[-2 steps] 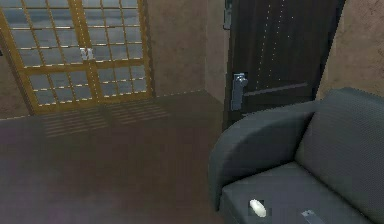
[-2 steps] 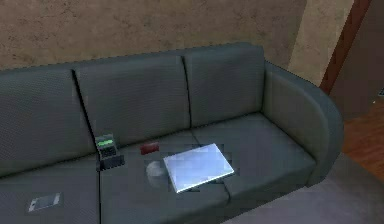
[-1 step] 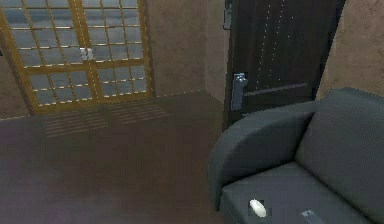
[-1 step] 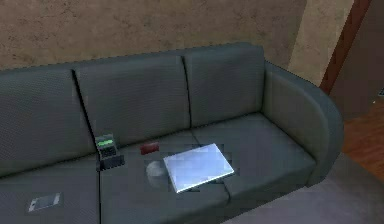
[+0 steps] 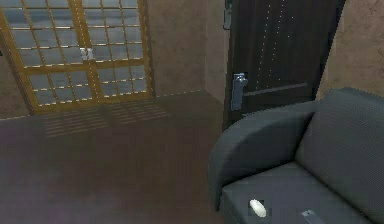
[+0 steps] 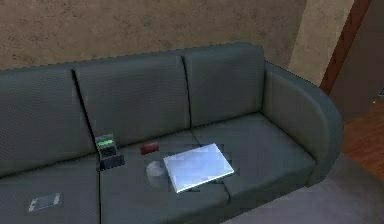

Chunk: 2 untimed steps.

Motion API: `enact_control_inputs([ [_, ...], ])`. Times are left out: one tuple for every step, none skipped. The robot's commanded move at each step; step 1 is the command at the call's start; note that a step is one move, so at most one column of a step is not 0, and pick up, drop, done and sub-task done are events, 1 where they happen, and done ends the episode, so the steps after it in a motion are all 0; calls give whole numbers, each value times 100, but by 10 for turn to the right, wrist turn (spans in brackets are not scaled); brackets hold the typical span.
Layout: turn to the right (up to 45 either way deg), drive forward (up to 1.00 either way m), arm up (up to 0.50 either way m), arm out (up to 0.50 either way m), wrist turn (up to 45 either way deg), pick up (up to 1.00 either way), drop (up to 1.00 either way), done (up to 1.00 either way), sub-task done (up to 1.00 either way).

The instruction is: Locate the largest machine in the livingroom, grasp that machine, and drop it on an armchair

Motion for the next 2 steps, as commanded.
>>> enact_control_inputs([
  [0,0,0,38,0,0,0,0,0],
  [0,0,0,0,450,0,0,0,0],
])
